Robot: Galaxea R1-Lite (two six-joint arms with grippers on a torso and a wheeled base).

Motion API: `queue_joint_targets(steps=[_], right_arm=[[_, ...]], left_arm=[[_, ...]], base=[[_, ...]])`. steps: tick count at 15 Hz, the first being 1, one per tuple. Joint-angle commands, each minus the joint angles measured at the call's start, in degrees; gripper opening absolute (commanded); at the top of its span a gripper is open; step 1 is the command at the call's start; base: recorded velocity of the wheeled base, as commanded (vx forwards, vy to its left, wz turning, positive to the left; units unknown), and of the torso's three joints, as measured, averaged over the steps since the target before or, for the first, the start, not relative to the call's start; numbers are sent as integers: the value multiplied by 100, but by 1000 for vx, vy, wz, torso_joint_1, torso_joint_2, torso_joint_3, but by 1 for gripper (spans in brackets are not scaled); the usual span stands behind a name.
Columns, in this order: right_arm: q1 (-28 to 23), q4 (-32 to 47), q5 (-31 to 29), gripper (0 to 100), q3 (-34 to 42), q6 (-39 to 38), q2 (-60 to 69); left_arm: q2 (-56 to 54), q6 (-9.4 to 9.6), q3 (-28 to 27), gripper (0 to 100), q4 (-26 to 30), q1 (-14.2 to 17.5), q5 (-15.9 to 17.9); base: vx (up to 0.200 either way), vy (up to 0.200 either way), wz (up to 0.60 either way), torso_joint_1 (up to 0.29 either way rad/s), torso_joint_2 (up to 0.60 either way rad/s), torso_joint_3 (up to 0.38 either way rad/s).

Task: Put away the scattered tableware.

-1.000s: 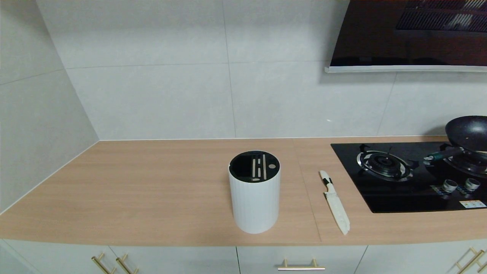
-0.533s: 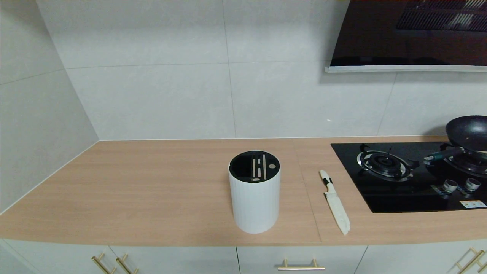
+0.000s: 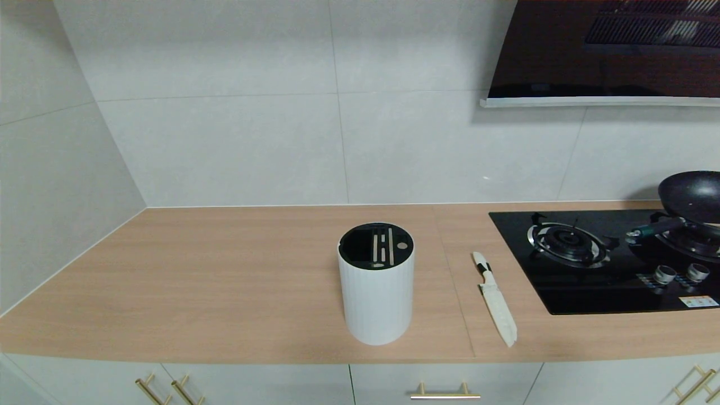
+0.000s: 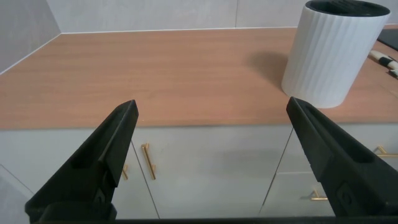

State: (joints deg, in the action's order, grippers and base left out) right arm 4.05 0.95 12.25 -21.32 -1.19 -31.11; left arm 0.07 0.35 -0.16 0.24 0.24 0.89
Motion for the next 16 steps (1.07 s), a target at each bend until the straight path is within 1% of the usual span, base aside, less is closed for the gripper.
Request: queue_joint_targets(steps=[1,2,3,5,8,9,13,16], right_arm=[[439,-464,-30,100,-759,-48,-2549],[509,-745,-39,100,-786,-56,-2909],[553,-1361,-65,100,-812,-65,-3665],[562,-1985,-399,100,-1023,-56,-4738],[580,-2328,-434,100,-1524,-48,-5915],[694,-2521,-443,100,-1700,-48,-6320],[1081,-3268,-478,100,-1928,-48,-7374],[1195,-3505,-689,100,-2210,-48,-8271]], left_arm=[[1,0,-2,100,2,2,-1],[1,0,-2,100,2,2,-1],[1,0,-2,100,2,2,-1],[1,9,-2,100,2,2,-1],[1,9,-2,100,2,2,-1],[1,9,-2,100,2,2,-1],[1,9,-2,100,2,2,-1],[1,9,-2,100,2,2,-1]], base=[[0,0,0,0,0,0],[0,0,0,0,0,0],[0,0,0,0,0,0],[0,0,0,0,0,0],[0,0,0,0,0,0],[0,0,0,0,0,0],[0,0,0,0,0,0],[0,0,0,0,0,0]])
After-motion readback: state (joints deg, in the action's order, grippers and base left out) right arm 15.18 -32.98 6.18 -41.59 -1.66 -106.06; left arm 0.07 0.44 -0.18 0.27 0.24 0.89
